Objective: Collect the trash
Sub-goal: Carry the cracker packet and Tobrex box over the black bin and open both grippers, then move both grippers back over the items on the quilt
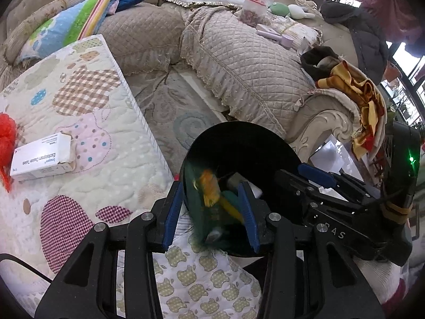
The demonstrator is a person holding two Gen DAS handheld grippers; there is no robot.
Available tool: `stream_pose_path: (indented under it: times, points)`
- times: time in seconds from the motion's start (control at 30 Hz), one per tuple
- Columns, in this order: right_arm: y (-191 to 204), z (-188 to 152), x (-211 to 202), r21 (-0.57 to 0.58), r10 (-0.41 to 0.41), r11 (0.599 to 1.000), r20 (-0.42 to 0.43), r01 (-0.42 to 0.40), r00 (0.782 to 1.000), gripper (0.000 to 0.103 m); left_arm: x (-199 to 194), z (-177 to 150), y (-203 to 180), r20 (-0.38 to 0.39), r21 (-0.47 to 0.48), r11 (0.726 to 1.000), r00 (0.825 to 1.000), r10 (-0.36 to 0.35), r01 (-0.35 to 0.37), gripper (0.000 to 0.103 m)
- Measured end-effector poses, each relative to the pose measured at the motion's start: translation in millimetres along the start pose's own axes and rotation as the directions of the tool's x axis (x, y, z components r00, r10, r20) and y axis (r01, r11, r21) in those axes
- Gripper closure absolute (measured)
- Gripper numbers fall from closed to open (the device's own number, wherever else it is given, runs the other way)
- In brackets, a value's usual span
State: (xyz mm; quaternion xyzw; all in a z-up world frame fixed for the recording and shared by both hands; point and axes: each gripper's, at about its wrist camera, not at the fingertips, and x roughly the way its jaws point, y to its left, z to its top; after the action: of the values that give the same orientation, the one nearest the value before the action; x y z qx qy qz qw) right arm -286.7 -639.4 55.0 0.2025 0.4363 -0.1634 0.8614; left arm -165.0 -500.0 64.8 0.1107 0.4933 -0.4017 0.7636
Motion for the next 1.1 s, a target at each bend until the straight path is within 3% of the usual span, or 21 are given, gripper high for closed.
stream_pose_path:
  times: [0.43, 0.93, 1.1]
  points:
    - [30, 0, 3, -0.045, 0.025, 0.999, -0.021, -0.026, 0.999, 0.055, -22, -7, 26, 0.027, -0.026, 0.998, 0.998, 0.056, -0.056, 0.06]
    - [101, 0, 20, -0.161, 0.081, 0.983, -0.059, -0.09, 0.995, 0.053, -51, -24, 98, 0.04, -0.131, 0.979, 0.985, 0.165, -0.159, 0.06]
    - [129, 2, 28, -0.215, 0.104, 0.969, -0.081, -0.12, 0.991, 0.044, -64, -34, 137, 0.035, -0.18, 0.964, 0.978, 0.206, -0.197, 0.06]
